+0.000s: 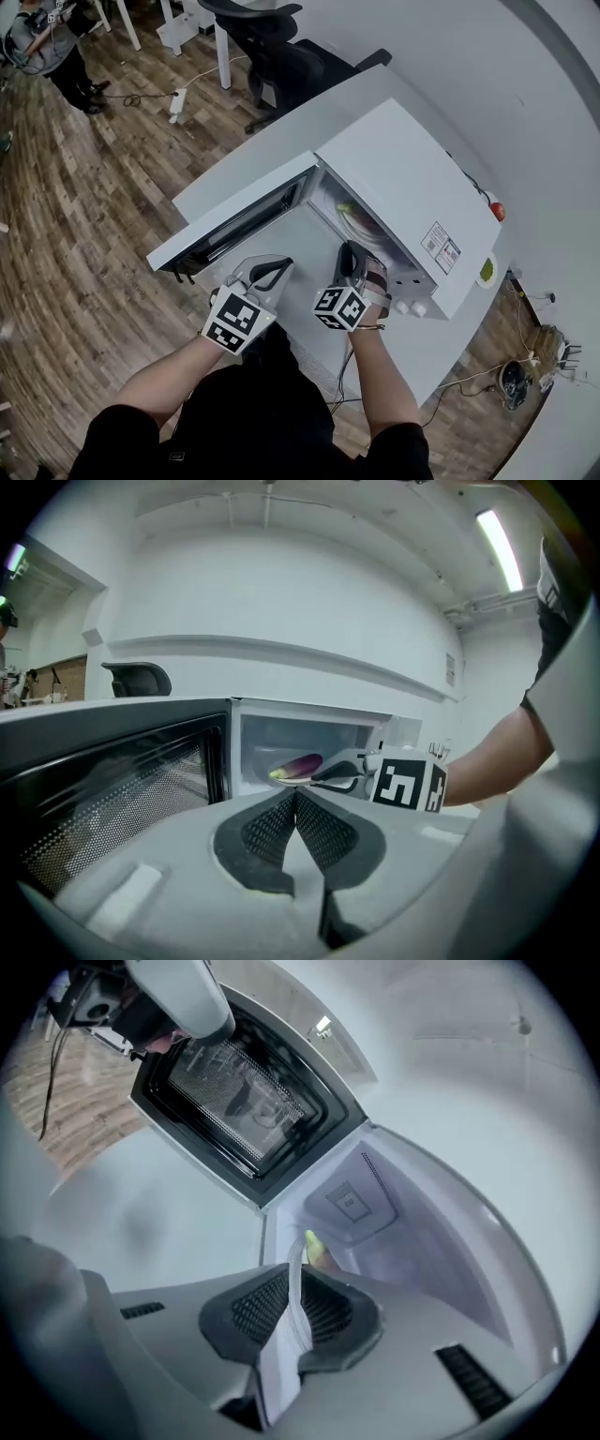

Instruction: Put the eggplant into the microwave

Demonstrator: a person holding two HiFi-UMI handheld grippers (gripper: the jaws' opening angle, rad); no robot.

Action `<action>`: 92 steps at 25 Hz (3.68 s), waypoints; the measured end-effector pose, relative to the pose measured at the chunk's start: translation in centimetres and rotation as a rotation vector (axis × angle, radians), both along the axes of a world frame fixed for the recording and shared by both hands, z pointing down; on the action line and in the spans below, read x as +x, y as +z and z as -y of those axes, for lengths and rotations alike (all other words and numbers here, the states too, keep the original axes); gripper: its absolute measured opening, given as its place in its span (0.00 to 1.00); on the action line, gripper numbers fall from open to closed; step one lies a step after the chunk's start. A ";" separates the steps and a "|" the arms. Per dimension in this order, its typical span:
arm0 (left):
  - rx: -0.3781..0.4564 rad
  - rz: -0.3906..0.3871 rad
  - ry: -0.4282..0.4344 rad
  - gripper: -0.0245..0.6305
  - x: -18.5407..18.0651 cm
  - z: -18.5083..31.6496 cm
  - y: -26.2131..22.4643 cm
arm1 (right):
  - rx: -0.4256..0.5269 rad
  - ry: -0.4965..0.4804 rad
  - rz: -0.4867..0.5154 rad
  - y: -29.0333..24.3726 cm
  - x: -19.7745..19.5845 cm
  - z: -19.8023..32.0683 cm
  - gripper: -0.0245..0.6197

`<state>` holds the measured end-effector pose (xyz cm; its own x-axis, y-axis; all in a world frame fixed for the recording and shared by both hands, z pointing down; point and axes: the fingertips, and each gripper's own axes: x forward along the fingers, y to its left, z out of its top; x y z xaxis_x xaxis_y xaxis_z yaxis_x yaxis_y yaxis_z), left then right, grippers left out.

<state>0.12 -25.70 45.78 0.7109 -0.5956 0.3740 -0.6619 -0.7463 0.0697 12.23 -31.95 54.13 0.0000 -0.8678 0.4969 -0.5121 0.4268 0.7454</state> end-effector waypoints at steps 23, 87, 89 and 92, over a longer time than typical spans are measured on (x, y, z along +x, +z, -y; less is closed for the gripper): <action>0.029 -0.085 0.089 0.05 0.2 -12.9 -7.0 | -0.020 0.095 0.412 -10.9 -0.6 -15.7 0.11; 0.187 -0.204 0.036 0.05 4.5 -21.2 -21.1 | 0.053 -0.170 1.211 -29.4 2.8 -31.4 0.06; 0.187 -0.206 0.038 0.05 4.5 -21.2 -21.2 | 0.048 -0.172 1.210 -29.4 2.6 -31.4 0.06; 0.186 -0.207 0.040 0.05 4.5 -21.2 -21.2 | 0.044 -0.175 1.211 -29.4 2.5 -31.3 0.06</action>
<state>4.62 -4.46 24.61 0.7849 -0.6105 0.1058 -0.6178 -0.7840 0.0599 14.73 -0.64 24.77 -0.5599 -0.8260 0.0650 -0.8231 0.5456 -0.1572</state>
